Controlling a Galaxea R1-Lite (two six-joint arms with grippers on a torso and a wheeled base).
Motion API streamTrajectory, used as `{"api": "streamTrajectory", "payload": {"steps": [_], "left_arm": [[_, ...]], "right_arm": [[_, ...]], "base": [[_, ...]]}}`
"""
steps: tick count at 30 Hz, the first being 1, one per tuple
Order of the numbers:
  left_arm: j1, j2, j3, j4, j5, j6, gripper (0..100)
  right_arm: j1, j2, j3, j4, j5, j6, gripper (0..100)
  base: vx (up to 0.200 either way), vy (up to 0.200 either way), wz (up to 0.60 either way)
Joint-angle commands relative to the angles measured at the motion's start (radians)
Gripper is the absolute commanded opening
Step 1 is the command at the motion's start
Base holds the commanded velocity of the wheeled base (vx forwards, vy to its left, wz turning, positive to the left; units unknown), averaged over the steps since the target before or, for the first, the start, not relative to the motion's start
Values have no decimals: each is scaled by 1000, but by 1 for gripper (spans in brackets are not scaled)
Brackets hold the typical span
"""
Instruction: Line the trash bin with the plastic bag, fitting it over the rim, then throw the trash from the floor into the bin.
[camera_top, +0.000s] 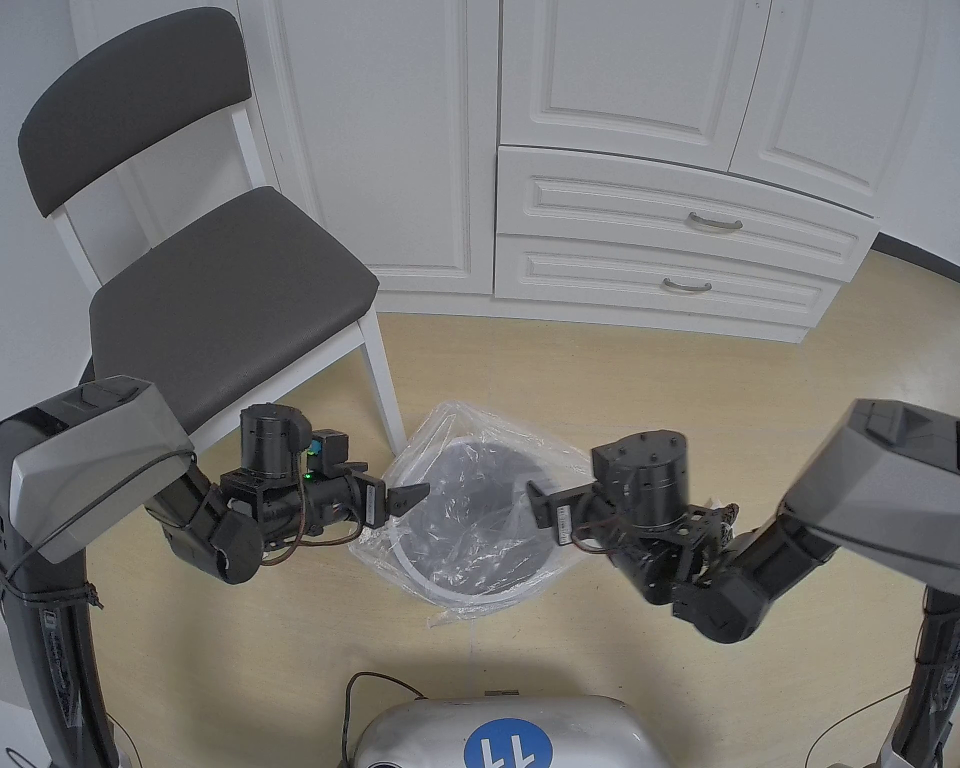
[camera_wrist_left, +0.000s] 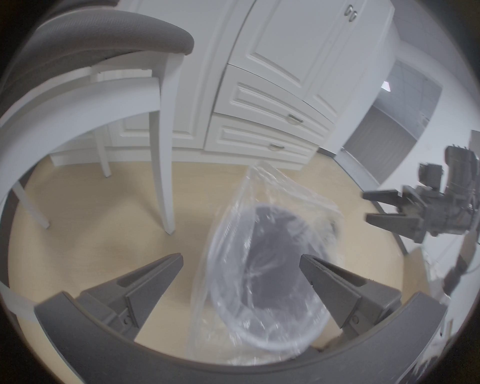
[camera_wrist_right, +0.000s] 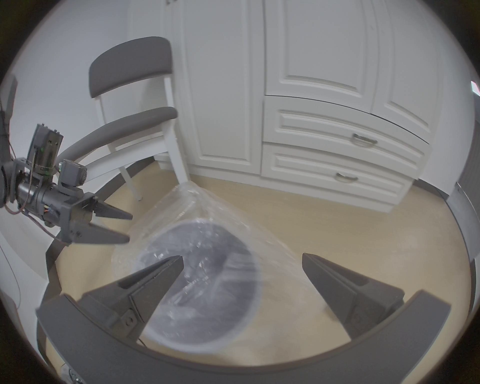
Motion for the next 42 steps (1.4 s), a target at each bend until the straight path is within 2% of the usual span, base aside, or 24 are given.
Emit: {"api": "streamTrajectory", "payload": {"steps": [1,2,3,4,7,20,25,33,42], "left_arm": [[-73,84,-125,-10,162,-74,100],[-73,84,-125,-10,162,-74,100],[-79,85,-152,27,218,-79,100],[-82,82,-162,50,233,-80,100],[-91,76,-177,87,251,-90,100],[-67,108,-226,101,281,-105,100],[-31,204,-312,124,282,-110,100],[-1,243,-396,133,373,-110,100],[21,233,-409,133,376,-110,100]], "right_arm": [[-108,-58,77,14,-1,53,100],[-108,-58,77,14,-1,53,100],[-114,-22,70,13,-5,54,100],[-114,-6,64,10,-10,54,100],[-114,20,41,13,-10,54,100],[-117,136,-61,11,-11,123,100],[-136,199,-134,10,-20,157,100],[-177,265,-251,8,-59,192,100],[-196,310,-340,8,-66,265,100]], "base": [[0,0,0],[0,0,0],[0,0,0],[0,0,0],[0,0,0],[0,0,0],[0,0,0],[0,0,0],[0,0,0]]}}
